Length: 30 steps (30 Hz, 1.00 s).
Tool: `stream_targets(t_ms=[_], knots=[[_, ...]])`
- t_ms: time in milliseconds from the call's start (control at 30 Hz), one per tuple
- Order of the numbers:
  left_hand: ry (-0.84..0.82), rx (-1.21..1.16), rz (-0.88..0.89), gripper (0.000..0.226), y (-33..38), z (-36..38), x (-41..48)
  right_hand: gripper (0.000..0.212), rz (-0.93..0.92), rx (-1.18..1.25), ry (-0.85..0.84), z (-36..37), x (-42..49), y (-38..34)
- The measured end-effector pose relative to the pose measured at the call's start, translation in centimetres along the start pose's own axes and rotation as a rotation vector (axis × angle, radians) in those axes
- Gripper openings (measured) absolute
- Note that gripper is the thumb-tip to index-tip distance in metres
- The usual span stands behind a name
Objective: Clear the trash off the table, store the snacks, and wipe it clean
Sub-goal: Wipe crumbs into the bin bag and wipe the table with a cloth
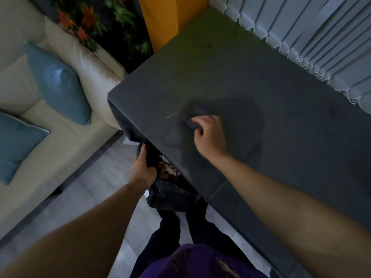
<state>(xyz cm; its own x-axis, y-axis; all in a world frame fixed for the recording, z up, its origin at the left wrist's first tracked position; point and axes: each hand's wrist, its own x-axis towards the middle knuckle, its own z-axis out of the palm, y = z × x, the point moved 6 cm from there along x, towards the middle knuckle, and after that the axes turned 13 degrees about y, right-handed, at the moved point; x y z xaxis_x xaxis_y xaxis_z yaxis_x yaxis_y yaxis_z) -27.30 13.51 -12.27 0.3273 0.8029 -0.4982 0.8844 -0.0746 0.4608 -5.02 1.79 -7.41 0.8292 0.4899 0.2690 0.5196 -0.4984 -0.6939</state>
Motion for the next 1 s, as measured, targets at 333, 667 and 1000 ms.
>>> stream_targets(t_ms=[333, 667, 1000], knots=[[-0.035, -0.045, 0.072, 0.094, 1.3, 2.1, -2.3, 0.037, -0.035, -0.04, -0.077, -3.8, -1.3, 3.2], [-0.04, 0.027, 0.065, 0.095, 2.2, 3.3, -4.2, 0.035, 0.045, -0.064, -0.162, -8.2, -2.3, 6.4], [-0.1, 0.034, 0.072, 0.1, 1.9, 3.8, -4.8, 0.04, 0.346, -0.191, -0.046, -12.9, -1.4, 11.1]])
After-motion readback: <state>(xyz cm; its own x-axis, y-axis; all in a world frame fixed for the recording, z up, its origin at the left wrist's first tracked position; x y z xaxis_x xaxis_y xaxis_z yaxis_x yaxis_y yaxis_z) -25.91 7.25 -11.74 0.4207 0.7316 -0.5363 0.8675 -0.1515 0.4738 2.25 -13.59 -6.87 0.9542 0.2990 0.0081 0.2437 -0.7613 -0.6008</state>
